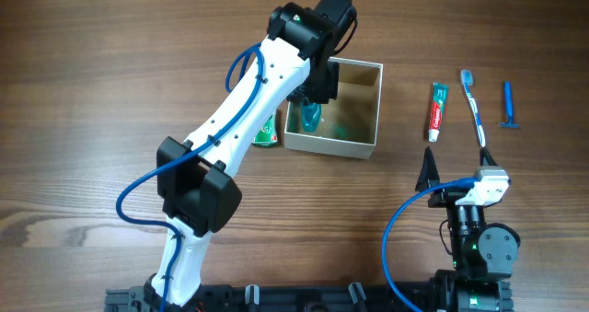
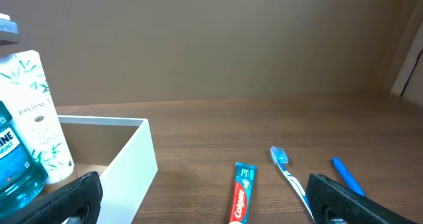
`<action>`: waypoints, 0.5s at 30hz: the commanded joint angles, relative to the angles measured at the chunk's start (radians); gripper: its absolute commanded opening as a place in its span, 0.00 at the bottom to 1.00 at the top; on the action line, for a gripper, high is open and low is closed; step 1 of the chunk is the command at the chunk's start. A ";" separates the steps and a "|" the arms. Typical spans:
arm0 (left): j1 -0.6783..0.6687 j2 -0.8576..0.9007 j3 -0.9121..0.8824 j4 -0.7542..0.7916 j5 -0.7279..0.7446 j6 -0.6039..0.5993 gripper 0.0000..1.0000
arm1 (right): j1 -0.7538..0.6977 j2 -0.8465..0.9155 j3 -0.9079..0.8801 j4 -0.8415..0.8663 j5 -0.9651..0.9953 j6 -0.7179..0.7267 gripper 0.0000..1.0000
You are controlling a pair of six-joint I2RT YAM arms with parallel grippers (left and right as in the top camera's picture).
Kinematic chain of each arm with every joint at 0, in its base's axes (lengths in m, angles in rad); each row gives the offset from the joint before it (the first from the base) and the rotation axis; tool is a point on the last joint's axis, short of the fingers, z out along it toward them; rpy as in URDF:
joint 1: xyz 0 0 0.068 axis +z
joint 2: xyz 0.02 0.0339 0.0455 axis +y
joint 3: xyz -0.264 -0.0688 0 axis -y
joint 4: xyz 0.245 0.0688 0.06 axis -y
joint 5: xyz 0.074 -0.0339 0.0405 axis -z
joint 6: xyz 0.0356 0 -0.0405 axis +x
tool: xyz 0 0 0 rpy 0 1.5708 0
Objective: Pack container
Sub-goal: 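Lower the bottle into the box beside the tube and release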
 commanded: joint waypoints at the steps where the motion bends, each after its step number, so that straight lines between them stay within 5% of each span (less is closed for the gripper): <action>1: 0.002 0.011 0.018 0.003 -0.032 -0.016 0.27 | 0.006 -0.002 -0.002 0.003 0.017 0.014 1.00; 9: 0.002 0.067 0.018 0.003 -0.031 -0.016 0.22 | 0.006 -0.002 -0.002 0.003 0.017 0.013 1.00; 15: 0.002 0.079 0.018 0.004 -0.032 -0.016 0.32 | 0.006 -0.002 -0.002 0.003 0.017 0.014 1.00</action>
